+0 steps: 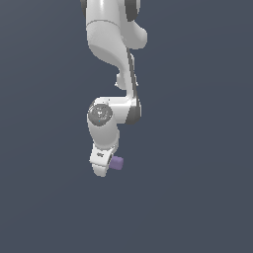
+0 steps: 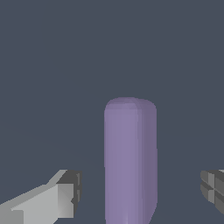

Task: Pick up the object and move it to a goal position.

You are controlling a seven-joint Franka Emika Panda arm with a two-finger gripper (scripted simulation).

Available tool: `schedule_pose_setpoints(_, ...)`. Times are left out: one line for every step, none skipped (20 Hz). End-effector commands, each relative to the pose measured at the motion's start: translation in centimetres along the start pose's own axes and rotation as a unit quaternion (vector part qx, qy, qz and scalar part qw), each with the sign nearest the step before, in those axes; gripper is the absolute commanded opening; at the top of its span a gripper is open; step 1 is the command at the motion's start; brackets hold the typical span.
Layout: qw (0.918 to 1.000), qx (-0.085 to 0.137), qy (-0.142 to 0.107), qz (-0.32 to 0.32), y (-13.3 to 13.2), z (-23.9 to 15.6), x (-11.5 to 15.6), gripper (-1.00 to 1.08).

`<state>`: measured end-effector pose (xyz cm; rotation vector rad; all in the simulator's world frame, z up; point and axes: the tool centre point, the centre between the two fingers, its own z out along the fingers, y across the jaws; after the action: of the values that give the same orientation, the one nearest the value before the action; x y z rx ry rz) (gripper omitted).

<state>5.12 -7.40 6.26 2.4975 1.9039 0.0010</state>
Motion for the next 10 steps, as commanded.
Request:
schedule_pose_setpoints(1.0, 0.001, 0.0, -0.001, -0.1, 1.3, 0.0, 1.0)
schedule_pose_setpoints(1.0, 0.001, 0.0, -0.001, -0.1, 1.9, 0.0, 1.0)
schedule_pose_setpoints(1.0, 0.001, 0.0, -0.001, -0.1, 2.5, 0.0, 1.0)
schedule_pose_setpoints(1.0, 0.001, 0.0, -0.002, -0.1, 2.9, 0.0, 1.0)
schedule_pose_setpoints(1.0, 0.001, 0.0, -0.002, -0.1, 3.3, 0.0, 1.0)
schedule_pose_setpoints(1.0, 0.001, 0.0, -0.002, -0.1, 3.5, 0.0, 1.0)
schedule_pose_setpoints(1.0, 0.001, 0.0, -0.002, -0.1, 3.7, 0.0, 1.0)
schedule_pose_setpoints(1.0, 0.001, 0.0, -0.002, -0.1, 3.8, 0.0, 1.0)
schedule_pose_setpoints(1.0, 0.001, 0.0, -0.002, 0.0, 3.8, 0.0, 1.0)
schedule_pose_setpoints(1.0, 0.001, 0.0, -0.002, 0.0, 3.8, 0.0, 1.0)
